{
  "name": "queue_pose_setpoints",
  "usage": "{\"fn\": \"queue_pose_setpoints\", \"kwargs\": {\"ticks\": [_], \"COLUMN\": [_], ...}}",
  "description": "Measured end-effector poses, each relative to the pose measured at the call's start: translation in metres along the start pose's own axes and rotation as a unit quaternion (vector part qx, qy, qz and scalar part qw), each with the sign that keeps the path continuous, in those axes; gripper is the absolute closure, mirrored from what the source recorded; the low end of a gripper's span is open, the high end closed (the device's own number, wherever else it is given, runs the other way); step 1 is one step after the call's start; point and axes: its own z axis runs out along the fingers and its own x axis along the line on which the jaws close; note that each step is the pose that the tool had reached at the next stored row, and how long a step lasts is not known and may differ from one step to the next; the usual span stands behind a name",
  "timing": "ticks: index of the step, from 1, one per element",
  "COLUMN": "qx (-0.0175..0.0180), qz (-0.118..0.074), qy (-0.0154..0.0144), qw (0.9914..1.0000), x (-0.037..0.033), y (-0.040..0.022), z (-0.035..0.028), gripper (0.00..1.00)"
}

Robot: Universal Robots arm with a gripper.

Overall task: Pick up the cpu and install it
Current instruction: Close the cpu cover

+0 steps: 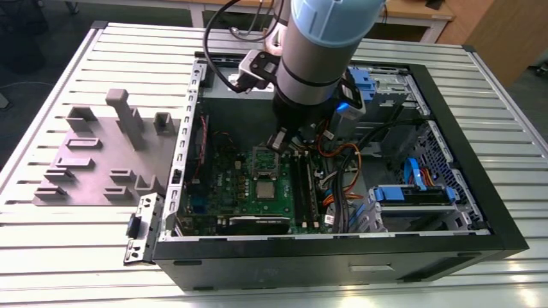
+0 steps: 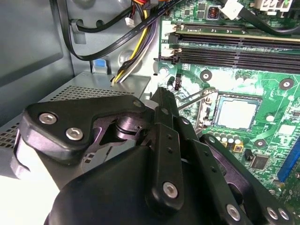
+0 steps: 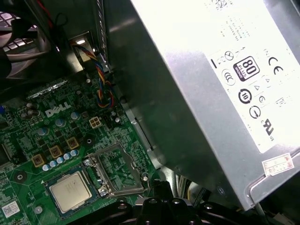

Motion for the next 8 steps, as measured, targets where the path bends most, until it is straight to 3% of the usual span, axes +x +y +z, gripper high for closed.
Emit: {"fn": "queue_pose_setpoints", "kwargs": {"ticks": [8], "qx": [0.0], "qz": [0.0], "qy": [-0.0001], "qw": [1.0], "x": [0.0], "y": [0.001], "z": [-0.002], "gripper": [0.89]}}
